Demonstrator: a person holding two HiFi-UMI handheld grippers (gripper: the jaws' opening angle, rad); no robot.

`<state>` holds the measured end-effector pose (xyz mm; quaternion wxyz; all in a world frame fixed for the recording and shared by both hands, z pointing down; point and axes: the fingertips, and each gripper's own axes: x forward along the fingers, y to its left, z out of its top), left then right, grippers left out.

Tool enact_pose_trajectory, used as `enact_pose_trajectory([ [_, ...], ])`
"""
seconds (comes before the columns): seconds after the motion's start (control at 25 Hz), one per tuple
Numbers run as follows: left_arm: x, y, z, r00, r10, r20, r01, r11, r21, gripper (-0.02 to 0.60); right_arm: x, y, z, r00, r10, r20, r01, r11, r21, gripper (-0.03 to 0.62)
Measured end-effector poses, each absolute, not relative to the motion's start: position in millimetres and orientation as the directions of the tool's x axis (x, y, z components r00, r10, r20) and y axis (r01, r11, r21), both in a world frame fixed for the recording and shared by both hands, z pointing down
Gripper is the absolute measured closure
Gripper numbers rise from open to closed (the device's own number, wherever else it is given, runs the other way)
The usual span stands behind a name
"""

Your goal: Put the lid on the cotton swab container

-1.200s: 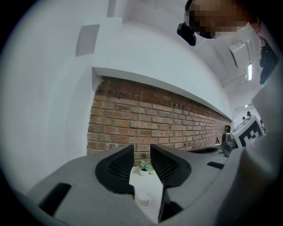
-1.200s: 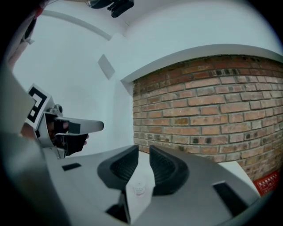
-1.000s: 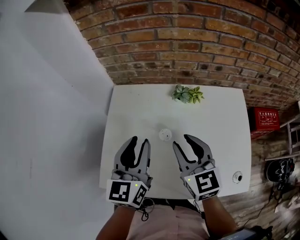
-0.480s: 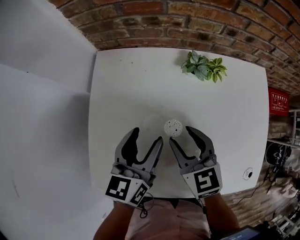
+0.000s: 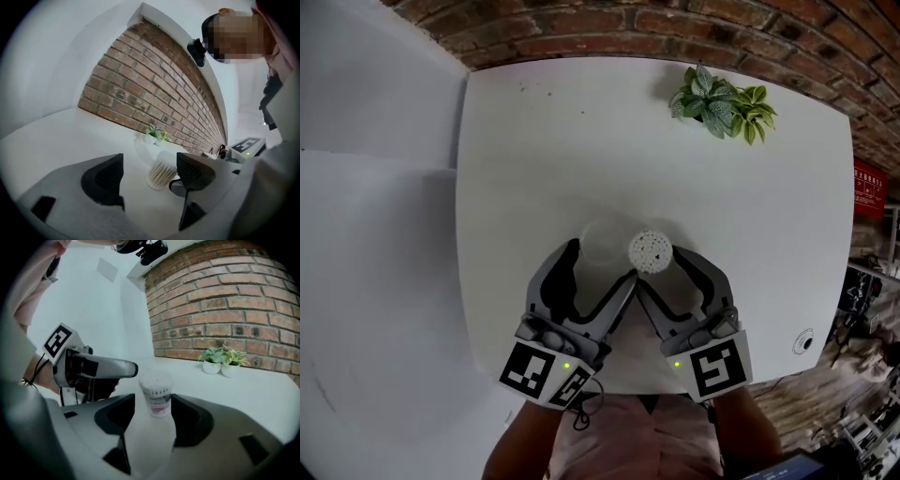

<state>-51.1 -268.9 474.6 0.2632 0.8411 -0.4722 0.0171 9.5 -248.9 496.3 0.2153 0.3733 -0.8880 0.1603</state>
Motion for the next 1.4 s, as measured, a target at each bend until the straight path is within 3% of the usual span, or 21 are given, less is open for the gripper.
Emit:
enact_pose_trajectory([
  [0.4,-24,-264,436,0.622,-0.753,0.214,-0.767,-0.53,0.363,0.215,10,-247,501,-0.631,-0.579,0.517,-0.72,0.686,-0.111,0.352],
  [0.96,27,-236,422,0.721,-0.634,0.28,-0.692,-0.638,0.338,0.218,9,-243,502,-0.668,-0.566,0.484,-0.689,0.716,-0.113,0.352],
  [1.2,36,-233,433,0.746,-0.593,0.305,-0.666,-0.667,0.334,0.227,44,-242,504,-0.642,-0.589,0.491,-0.731,0.662,-0.163,0.355],
  [1.4,43,-229,441,0.769,-0.558,0.313,-0.639,-0.682,0.354,0.227,92,-267,488,-0.581,-0.685,0.439,-0.806,0.557,-0.199,0.381],
])
